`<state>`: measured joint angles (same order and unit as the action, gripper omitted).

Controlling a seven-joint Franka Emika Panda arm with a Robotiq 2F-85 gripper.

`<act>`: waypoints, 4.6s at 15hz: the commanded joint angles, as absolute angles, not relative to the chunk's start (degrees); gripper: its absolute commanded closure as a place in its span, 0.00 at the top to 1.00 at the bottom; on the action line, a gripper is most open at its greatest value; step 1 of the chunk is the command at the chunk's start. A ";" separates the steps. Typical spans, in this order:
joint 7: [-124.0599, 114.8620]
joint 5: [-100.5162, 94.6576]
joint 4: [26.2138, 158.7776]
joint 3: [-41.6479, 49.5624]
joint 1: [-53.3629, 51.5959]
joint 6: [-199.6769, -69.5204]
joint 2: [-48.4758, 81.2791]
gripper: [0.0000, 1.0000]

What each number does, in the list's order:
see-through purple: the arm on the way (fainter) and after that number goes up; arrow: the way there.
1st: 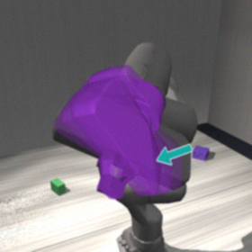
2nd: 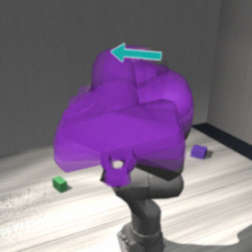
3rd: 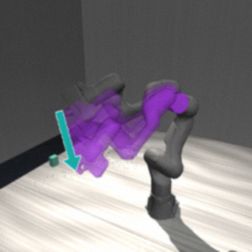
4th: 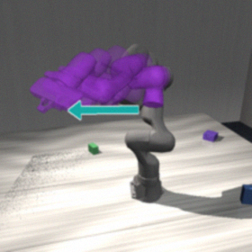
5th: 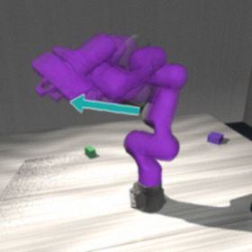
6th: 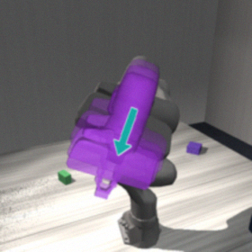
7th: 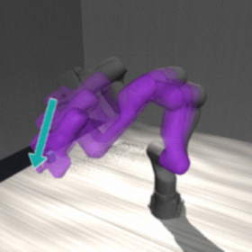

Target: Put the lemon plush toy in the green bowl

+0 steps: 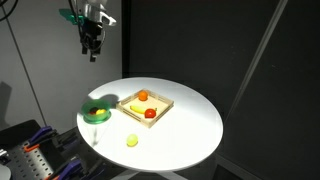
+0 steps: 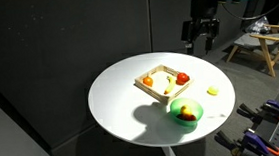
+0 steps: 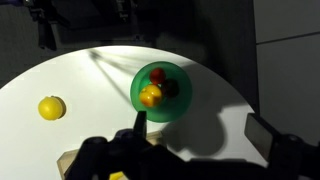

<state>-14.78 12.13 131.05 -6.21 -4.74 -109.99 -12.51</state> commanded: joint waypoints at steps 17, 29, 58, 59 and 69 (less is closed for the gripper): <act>-2.07 2.91 125.91 -0.90 -0.85 -124.68 -1.84 1.00; -1.41 -0.95 122.47 3.78 3.44 -125.63 7.12 1.00; 2.19 -0.32 127.63 5.89 5.49 -127.20 6.18 1.00; 2.19 -0.32 127.63 5.89 5.49 -127.20 6.18 1.00; 4.17 -0.83 131.69 6.39 5.99 -129.07 3.16 1.00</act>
